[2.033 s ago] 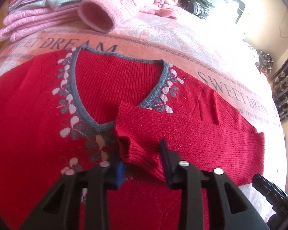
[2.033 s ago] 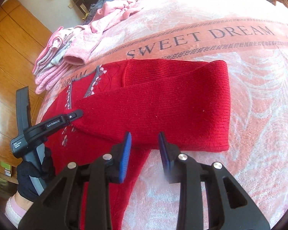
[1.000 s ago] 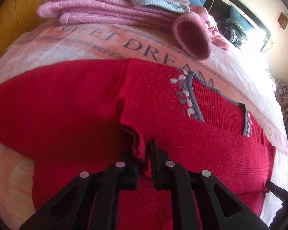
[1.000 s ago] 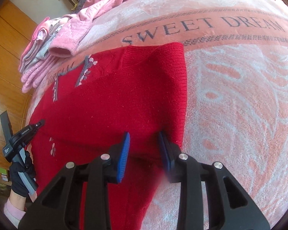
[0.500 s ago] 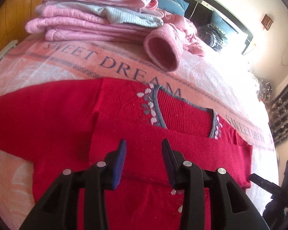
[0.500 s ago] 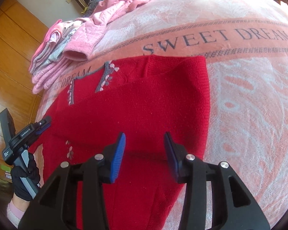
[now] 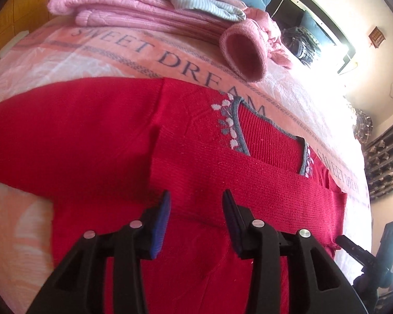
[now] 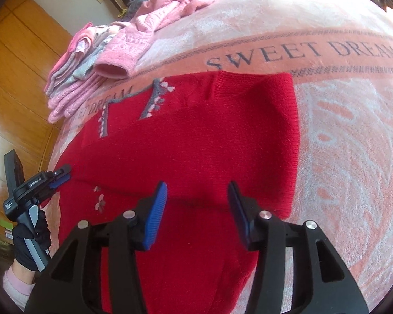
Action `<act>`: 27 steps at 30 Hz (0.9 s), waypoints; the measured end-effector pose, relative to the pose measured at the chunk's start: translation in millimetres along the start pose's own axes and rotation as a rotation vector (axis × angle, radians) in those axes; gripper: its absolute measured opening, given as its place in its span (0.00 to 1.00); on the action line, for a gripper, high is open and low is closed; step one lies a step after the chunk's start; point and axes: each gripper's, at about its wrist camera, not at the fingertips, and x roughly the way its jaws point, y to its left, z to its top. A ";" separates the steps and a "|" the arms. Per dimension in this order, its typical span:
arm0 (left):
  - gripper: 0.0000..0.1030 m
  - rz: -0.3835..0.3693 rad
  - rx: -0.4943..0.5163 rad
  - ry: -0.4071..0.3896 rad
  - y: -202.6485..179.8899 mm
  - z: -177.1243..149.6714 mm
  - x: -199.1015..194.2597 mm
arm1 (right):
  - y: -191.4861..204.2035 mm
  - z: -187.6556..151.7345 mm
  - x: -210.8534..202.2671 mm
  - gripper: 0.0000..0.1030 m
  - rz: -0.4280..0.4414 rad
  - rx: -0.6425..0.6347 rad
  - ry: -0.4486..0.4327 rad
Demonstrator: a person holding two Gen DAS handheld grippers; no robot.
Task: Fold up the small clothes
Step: 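Grasp the other red sleeve with the left tool and lift it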
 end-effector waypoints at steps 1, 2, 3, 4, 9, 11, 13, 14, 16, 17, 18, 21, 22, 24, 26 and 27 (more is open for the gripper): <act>0.49 0.010 -0.011 -0.015 12.5 1.3 -11.0 | 7.4 -0.8 -3.2 0.52 0.009 -0.019 -0.003; 0.50 0.020 -0.031 -0.024 27.7 2.5 -21.9 | 14.1 -1.9 -4.8 0.54 0.021 -0.032 0.000; 0.50 0.032 -0.056 -0.030 45.0 3.4 -32.1 | 20.7 -3.6 -4.4 0.54 0.032 -0.042 0.011; 0.50 0.043 -0.084 -0.035 63.1 3.8 -41.4 | 27.6 -5.8 -2.2 0.54 0.037 -0.049 0.030; 0.51 0.121 -0.251 -0.030 166.2 -12.8 -77.9 | 58.8 -26.4 23.2 0.54 0.080 -0.077 0.150; 0.51 0.117 -0.339 -0.046 205.8 -22.5 -89.0 | 70.7 -35.5 33.7 0.55 0.079 -0.104 0.188; 0.51 0.113 -0.403 -0.065 240.6 -26.8 -97.1 | 80.1 -42.7 42.4 0.55 0.075 -0.124 0.212; 0.51 0.111 -0.434 -0.084 257.1 -27.7 -101.2 | 83.9 -44.8 46.0 0.56 0.073 -0.130 0.219; 0.51 0.111 -0.504 -0.129 287.5 -29.9 -108.4 | 89.2 -46.3 49.5 0.59 0.060 -0.148 0.214; 0.51 0.112 -0.538 -0.146 301.7 -28.8 -110.5 | 92.0 -46.1 50.6 0.59 0.055 -0.159 0.209; 0.51 0.112 -0.570 -0.166 315.6 -27.5 -112.7 | 93.8 -46.0 51.8 0.59 0.053 -0.165 0.204; 0.50 0.064 -0.637 -0.213 351.7 -21.5 -115.3 | 94.0 -43.9 56.2 0.59 0.059 -0.148 0.199; 0.50 0.045 -0.655 -0.227 360.8 -18.9 -116.1 | 93.9 -44.1 57.5 0.59 0.060 -0.144 0.197; 0.50 0.016 -0.681 -0.246 375.8 -13.9 -116.5 | 94.1 -43.9 58.6 0.59 0.060 -0.145 0.193; 0.51 0.005 -0.682 -0.250 385.6 -6.9 -114.0 | 94.4 -43.4 59.0 0.59 0.059 -0.149 0.189; 0.51 0.008 -0.677 -0.259 388.9 -3.3 -113.3 | 94.3 -43.1 59.3 0.59 0.058 -0.150 0.188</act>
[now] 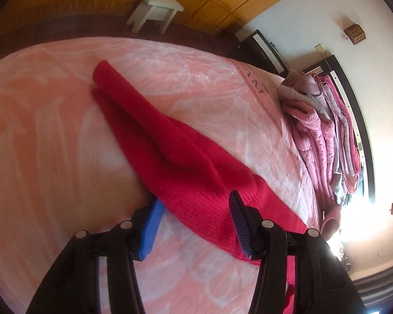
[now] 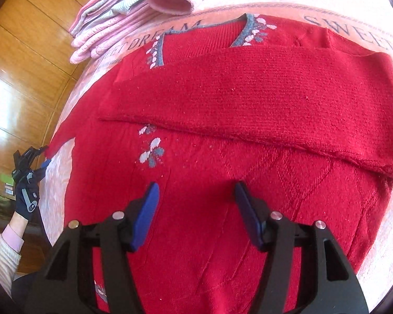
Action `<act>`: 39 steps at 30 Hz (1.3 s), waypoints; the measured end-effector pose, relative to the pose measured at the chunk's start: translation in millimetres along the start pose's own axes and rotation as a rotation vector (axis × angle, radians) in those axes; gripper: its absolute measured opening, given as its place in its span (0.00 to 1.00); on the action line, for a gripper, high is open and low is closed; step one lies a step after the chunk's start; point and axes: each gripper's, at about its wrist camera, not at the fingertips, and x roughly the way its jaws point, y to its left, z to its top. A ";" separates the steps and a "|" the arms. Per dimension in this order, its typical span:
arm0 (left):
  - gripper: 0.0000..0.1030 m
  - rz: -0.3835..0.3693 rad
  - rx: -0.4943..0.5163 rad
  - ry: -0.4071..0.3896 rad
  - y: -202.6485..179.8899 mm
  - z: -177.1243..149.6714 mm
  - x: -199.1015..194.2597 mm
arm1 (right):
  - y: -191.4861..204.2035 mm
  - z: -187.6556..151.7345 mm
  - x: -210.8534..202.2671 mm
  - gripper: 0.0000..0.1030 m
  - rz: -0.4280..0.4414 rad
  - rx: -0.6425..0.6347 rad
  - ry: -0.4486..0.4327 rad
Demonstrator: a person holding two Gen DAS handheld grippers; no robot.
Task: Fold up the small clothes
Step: 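Grasp the other red sleeve with the left tool and lift it, then fold the held sleeve across the sweater body with the left tool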
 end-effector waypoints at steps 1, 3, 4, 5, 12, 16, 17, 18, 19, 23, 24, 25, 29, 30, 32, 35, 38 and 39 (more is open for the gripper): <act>0.51 -0.001 0.006 -0.011 0.5 3.7 1.6 | 0.0 -0.1 0.1 0.60 0.001 0.000 -0.002; 0.51 0.007 0.022 -0.028 -1.2 8.6 4.5 | 1.1 0.8 1.9 0.60 -0.001 -0.004 -0.004; 0.51 0.011 0.029 -0.040 -1.0 10.6 3.8 | 1.4 0.9 2.3 0.60 -0.003 -0.006 -0.005; 0.51 0.019 0.039 -0.049 -2.8 12.2 4.8 | 1.7 1.0 2.6 0.60 -0.004 -0.008 -0.006; 0.41 0.069 0.111 -0.108 -14.8 11.0 4.7 | 3.2 -0.5 4.0 0.61 -0.009 -0.031 -0.013; 0.28 0.037 0.132 -0.147 -17.7 10.5 2.1 | 1.4 -2.3 2.7 0.60 -0.004 -0.025 -0.015; 0.25 0.028 0.130 -0.157 -18.1 9.8 1.2 | 1.1 -2.7 2.4 0.60 -0.003 -0.025 -0.015; 0.23 0.027 0.132 -0.163 -19.4 9.1 1.1 | 0.9 -2.9 2.1 0.60 -0.001 -0.023 -0.016; 0.22 0.030 0.138 -0.163 -21.5 8.5 1.5 | 1.0 -2.7 2.0 0.60 0.001 -0.021 -0.015; 0.15 0.008 0.177 -0.171 -37.3 2.1 -1.1 | -1.7 -3.7 -1.7 0.59 0.011 -0.004 -0.014; 0.14 -0.006 0.187 -0.170 -43.1 -0.7 -2.2 | -2.3 -4.0 -2.8 0.59 0.012 -0.002 -0.015; 0.14 -0.022 0.198 -0.166 -50.1 -4.4 -2.8 | -2.8 -4.4 -3.8 0.58 0.012 0.001 -0.016; 0.13 -0.080 0.289 -0.147 -90.9 -27.3 -4.7 | -6.2 -5.8 -8.4 0.57 0.017 0.014 -0.020; 0.13 -0.097 0.319 -0.138 -103.4 -35.1 -4.4 | -6.8 -6.4 -9.7 0.57 0.016 0.014 -0.022; 0.13 -0.130 0.376 -0.118 -127.8 -51.5 -3.0 | -8.5 -7.1 -12.6 0.57 0.011 0.014 -0.027; 0.13 -0.191 0.441 -0.073 -160.9 -79.3 1.7 | -12.7 -8.2 -17.2 0.57 0.006 0.021 -0.036; 0.13 -0.249 0.492 -0.022 -192.9 -107.7 9.2 | -18.3 -8.3 -21.3 0.57 0.001 0.032 -0.045; 0.13 -0.268 0.497 -0.006 -201.9 -116.4 11.9 | -20.1 -8.2 -22.5 0.57 -0.003 0.036 -0.049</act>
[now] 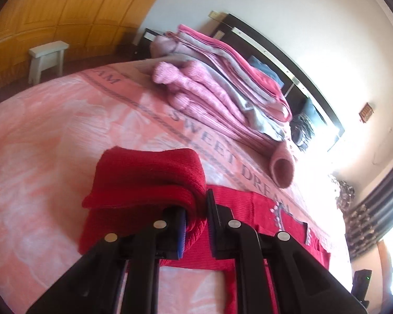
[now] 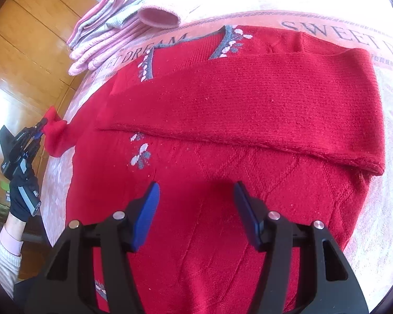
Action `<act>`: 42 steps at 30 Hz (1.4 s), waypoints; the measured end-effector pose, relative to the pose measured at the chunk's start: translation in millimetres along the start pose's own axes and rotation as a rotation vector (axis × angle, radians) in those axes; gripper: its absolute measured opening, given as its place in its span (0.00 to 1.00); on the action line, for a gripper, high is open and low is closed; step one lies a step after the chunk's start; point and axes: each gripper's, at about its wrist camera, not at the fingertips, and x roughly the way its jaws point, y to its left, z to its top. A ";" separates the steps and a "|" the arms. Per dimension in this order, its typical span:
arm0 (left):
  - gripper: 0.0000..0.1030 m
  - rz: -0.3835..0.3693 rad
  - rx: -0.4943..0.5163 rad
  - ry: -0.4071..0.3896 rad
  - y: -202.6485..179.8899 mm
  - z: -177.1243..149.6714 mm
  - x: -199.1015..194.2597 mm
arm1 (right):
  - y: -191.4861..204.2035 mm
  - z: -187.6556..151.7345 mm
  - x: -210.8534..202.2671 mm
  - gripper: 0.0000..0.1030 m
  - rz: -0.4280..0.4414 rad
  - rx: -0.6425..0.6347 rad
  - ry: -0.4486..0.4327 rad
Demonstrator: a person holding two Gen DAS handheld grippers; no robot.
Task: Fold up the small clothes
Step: 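Fold the held sleeve across the sweater body with the left tool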
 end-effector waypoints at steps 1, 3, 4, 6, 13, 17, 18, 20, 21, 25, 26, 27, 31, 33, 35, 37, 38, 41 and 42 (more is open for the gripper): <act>0.13 -0.021 0.002 0.009 -10.8 -3.1 5.4 | -2.2 0.0 -1.5 0.57 -0.003 0.005 -0.004; 0.13 -0.067 -0.001 0.028 -33.3 -9.3 17.9 | -6.6 0.5 -3.5 0.57 -0.007 0.013 -0.010; 0.13 -0.089 -0.004 0.036 -43.3 -13.2 23.0 | -8.6 0.5 -5.1 0.57 -0.009 0.018 -0.014; 0.13 -0.136 -0.003 0.055 -65.9 -22.0 33.5 | -12.6 0.4 -8.1 0.57 -0.011 0.024 -0.020; 0.13 -0.255 0.061 0.123 -143.6 -60.6 65.1 | -26.0 -0.6 -16.3 0.57 -0.018 0.044 -0.035; 0.13 -0.302 0.071 0.163 -173.5 -81.6 81.3 | -35.4 -1.5 -21.0 0.57 -0.015 0.062 -0.043; 0.13 -0.310 0.074 0.175 -180.0 -86.6 85.3 | -37.5 -1.0 -21.7 0.57 -0.015 0.065 -0.046; 0.13 -0.315 0.086 0.195 -189.5 -97.9 93.3 | -42.1 -2.0 -23.3 0.57 -0.012 0.074 -0.048; 0.13 -0.313 0.094 0.204 -193.5 -103.1 98.0 | -44.4 -2.4 -23.9 0.57 -0.012 0.078 -0.049; 0.13 -0.293 0.119 0.251 -201.4 -122.3 118.3 | -52.4 -5.3 -26.2 0.57 -0.009 0.093 -0.049; 0.13 -0.288 0.122 0.265 -201.7 -127.0 122.9 | -54.4 -6.2 -26.6 0.57 -0.010 0.095 -0.048; 0.13 -0.281 0.127 0.284 -201.6 -131.7 128.0 | -55.8 -6.9 -26.7 0.57 -0.010 0.097 -0.047; 0.17 -0.266 0.139 0.385 -198.6 -151.5 145.5 | -60.1 -7.4 -27.0 0.57 -0.007 0.106 -0.046; 0.23 -0.288 0.168 0.426 -202.0 -160.6 145.7 | -60.3 -6.0 -27.2 0.57 -0.007 0.108 -0.048; 0.32 -0.330 0.209 0.464 -210.1 -164.4 140.6 | -58.5 -3.9 -26.6 0.58 -0.007 0.108 -0.053; 0.41 -0.398 0.237 0.524 -217.5 -165.9 132.1 | -54.8 -0.6 -25.6 0.58 -0.002 0.110 -0.057; 0.45 -0.427 0.252 0.553 -218.4 -167.9 126.7 | -51.8 1.3 -25.2 0.58 0.003 0.109 -0.059; 0.48 -0.484 0.280 0.611 -213.1 -166.1 108.5 | -39.0 9.1 -23.5 0.58 0.012 0.084 -0.067; 0.48 -0.491 0.281 0.608 -207.8 -161.5 101.9 | -34.1 11.5 -22.9 0.58 0.015 0.076 -0.069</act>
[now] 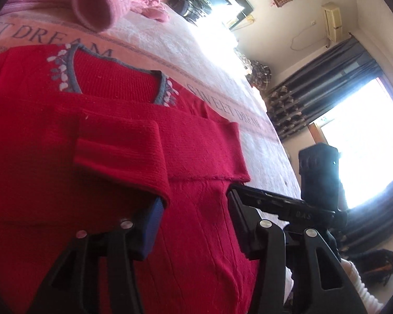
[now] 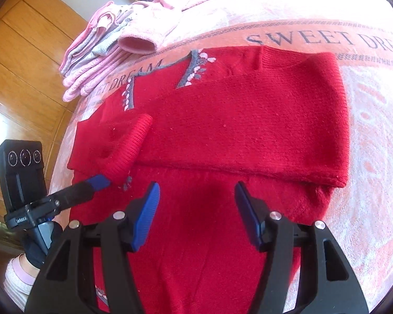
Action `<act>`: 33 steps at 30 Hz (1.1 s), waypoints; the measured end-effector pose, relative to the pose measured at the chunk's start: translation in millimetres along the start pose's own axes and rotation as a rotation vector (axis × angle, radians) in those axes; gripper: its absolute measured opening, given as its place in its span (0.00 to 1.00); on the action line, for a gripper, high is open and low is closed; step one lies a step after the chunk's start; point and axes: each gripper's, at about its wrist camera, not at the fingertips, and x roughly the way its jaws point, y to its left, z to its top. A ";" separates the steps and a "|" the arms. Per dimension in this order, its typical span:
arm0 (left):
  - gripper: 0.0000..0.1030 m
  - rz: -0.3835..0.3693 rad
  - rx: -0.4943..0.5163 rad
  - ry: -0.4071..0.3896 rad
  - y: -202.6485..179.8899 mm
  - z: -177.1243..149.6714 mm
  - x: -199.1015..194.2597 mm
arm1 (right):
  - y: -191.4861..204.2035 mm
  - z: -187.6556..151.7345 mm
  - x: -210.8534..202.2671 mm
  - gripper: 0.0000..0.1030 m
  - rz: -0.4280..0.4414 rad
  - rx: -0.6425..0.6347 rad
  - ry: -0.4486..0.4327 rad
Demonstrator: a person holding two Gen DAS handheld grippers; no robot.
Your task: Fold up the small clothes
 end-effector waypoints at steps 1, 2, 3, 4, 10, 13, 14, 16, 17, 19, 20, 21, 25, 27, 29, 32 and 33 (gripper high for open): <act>0.48 0.002 0.001 -0.013 3.4 -1.0 -11.4 | 4.7 2.4 0.9 0.58 0.003 -0.006 -0.002; 0.49 0.014 -0.008 -0.030 9.3 -0.6 -23.5 | 10.0 4.6 2.0 0.58 0.006 -0.013 -0.004; 0.49 0.028 -0.024 -0.051 16.6 0.7 -36.0 | 15.4 6.8 3.3 0.58 0.009 -0.021 -0.005; 0.49 0.044 -0.041 -0.079 24.9 2.8 -49.6 | 21.8 9.1 5.1 0.58 0.016 -0.029 -0.006; 0.49 0.295 -0.147 -0.225 82.2 19.7 -116.0 | 80.0 25.3 26.7 0.58 0.021 -0.131 0.036; 0.49 0.340 -0.203 -0.238 109.2 21.8 -126.8 | 99.3 34.0 48.2 0.58 -0.051 -0.118 0.103; 0.49 0.350 -0.218 -0.225 118.5 22.0 -124.8 | 98.5 35.3 56.6 0.58 -0.074 -0.080 0.134; 0.49 0.349 -0.260 -0.197 135.3 18.1 -119.3 | 90.7 37.3 73.7 0.55 -0.079 -0.002 0.190; 0.49 0.340 -0.279 -0.190 142.7 12.7 -118.9 | 85.7 36.7 79.9 0.49 -0.051 0.032 0.203; 0.49 0.327 -0.283 -0.205 146.8 9.3 -121.0 | 78.3 34.5 84.0 0.34 0.009 0.057 0.194; 0.49 0.332 -0.275 -0.204 144.5 9.4 -122.2 | 76.3 35.0 83.7 0.18 0.023 0.052 0.192; 0.49 0.338 -0.263 -0.209 140.8 10.5 -123.0 | 74.6 35.5 82.2 0.13 0.052 0.053 0.190; 0.50 0.321 -0.212 -0.278 120.2 16.6 -130.6 | 73.2 44.4 53.3 0.08 0.109 0.014 0.114; 0.51 0.315 -0.189 -0.292 110.9 21.1 -129.0 | 69.8 50.9 31.4 0.08 0.109 -0.001 0.056; 0.51 0.321 -0.168 -0.285 104.3 23.5 -122.6 | 63.1 57.7 11.7 0.08 0.084 -0.015 -0.005; 0.52 0.347 -0.163 -0.247 102.2 24.5 -104.9 | 44.4 58.9 -4.0 0.08 0.008 -0.025 -0.038; 0.52 0.360 -0.170 -0.224 104.1 22.5 -97.4 | 35.4 57.1 -1.1 0.09 -0.001 -0.009 -0.018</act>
